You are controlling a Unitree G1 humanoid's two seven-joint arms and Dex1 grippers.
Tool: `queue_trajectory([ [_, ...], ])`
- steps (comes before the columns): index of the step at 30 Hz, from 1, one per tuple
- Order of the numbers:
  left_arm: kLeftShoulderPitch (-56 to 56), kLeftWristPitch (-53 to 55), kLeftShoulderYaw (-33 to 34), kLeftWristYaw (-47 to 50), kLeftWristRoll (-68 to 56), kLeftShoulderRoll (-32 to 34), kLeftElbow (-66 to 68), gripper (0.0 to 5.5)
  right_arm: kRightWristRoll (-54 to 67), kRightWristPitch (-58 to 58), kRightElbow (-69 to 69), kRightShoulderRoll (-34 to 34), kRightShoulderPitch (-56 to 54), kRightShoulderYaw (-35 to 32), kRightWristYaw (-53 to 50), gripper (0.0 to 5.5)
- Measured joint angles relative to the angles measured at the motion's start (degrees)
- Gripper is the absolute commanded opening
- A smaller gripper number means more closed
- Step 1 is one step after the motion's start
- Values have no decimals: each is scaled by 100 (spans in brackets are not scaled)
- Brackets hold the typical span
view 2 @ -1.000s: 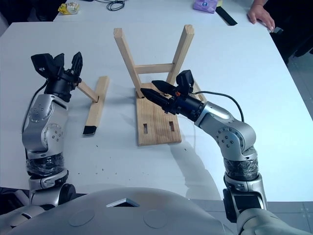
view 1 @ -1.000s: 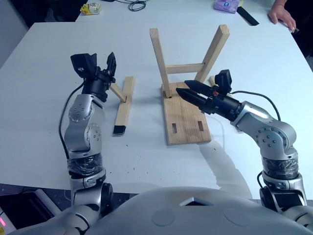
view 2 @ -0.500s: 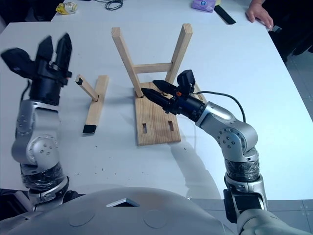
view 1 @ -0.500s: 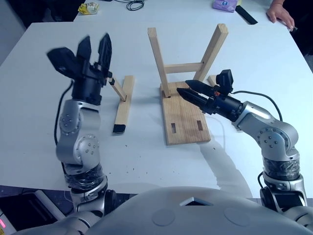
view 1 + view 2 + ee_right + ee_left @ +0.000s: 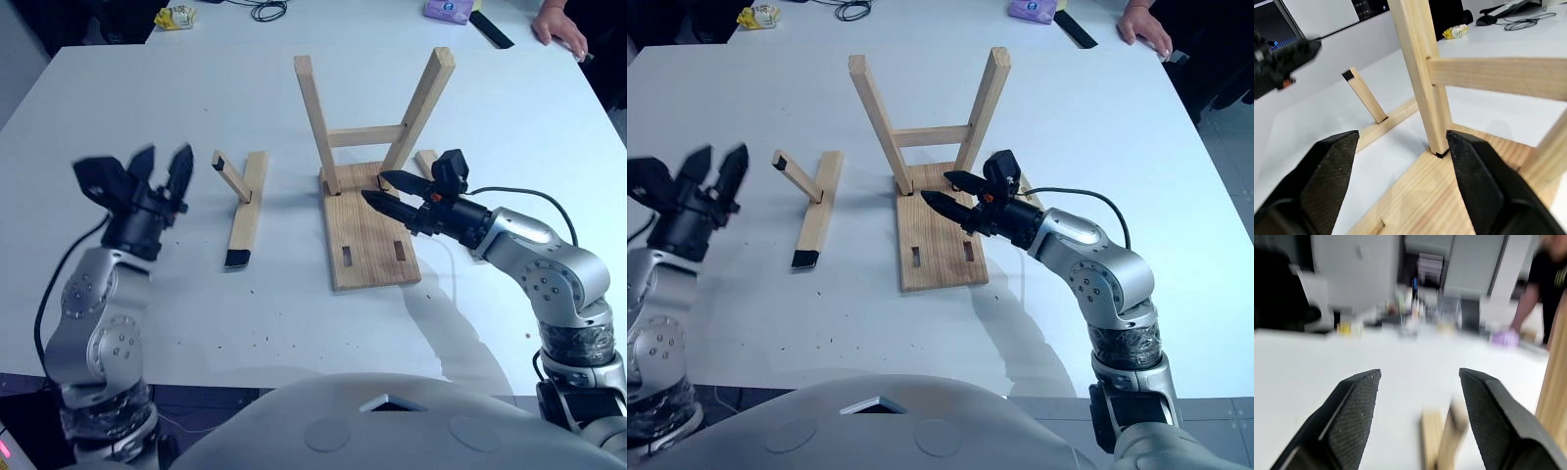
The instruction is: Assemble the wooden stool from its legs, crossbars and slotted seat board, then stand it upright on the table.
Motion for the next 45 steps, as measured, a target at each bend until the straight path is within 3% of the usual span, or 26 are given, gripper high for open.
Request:
queue_trajectory([
  [10,47,855,-1411,607,633,-214,186,441,-216,-121,-15,117,145,-51,-34,330],
  [13,-147,817,-1815,915,1182,-364,645,444,-293,-161,3,179,142,-34,-13,330],
  [21,-684,593,-1821,1153,1821,-665,1550,444,-366,-224,91,221,121,-54,38,330],
  [31,-1216,1240,-1742,784,1739,-682,1876,444,-468,-298,94,473,123,-31,-50,330],
  [45,-1349,2281,-1624,1184,2167,-662,1479,242,-529,-397,-152,846,423,-6,-370,330],
])
